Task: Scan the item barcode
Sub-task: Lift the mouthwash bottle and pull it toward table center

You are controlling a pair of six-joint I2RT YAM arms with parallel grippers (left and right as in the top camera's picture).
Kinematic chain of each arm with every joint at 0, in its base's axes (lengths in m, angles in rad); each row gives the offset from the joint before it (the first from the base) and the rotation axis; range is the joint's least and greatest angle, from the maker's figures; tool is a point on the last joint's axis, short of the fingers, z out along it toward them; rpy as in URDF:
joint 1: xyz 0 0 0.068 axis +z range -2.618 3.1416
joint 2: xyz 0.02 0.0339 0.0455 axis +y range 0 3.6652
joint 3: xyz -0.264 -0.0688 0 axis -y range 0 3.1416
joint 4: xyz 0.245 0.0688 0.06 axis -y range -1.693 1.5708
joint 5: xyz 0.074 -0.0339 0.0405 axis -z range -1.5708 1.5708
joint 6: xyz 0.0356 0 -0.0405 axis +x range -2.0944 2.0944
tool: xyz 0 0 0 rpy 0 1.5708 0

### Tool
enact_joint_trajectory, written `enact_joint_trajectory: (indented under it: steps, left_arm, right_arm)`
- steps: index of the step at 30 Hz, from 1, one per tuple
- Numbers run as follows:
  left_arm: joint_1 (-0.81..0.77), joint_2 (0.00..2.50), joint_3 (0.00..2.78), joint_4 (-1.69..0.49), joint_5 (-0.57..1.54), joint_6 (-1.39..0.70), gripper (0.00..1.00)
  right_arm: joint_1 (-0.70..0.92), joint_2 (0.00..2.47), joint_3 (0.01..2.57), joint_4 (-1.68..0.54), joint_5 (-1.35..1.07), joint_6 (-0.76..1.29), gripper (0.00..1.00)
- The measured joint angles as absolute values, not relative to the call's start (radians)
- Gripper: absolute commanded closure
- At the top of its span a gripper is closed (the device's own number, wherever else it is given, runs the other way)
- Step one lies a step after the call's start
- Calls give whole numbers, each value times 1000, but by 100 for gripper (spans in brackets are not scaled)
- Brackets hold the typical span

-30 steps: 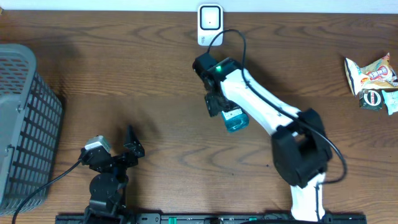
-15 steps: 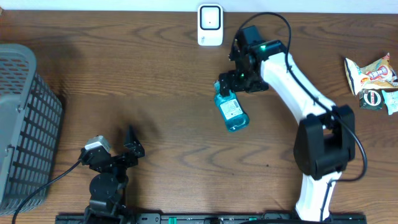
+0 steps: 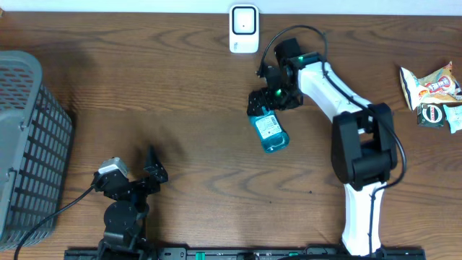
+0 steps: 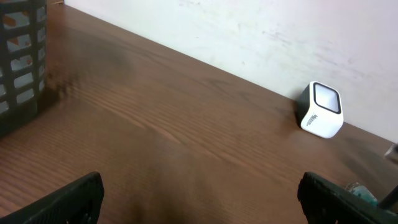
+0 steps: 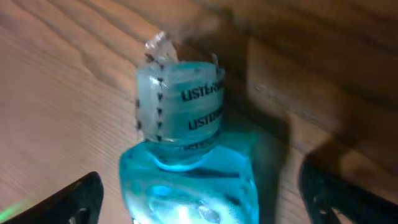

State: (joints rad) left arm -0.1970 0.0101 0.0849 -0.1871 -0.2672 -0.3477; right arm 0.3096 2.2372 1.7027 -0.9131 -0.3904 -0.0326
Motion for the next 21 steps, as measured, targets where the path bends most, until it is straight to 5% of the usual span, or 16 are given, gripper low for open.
enact_joint_trajectory:
  steps: [21]
  left_arm:
    - [-197,10,85,-187,-267,-348,2]
  right_arm:
    - [353,2246,1722,-989,-433,-140,67]
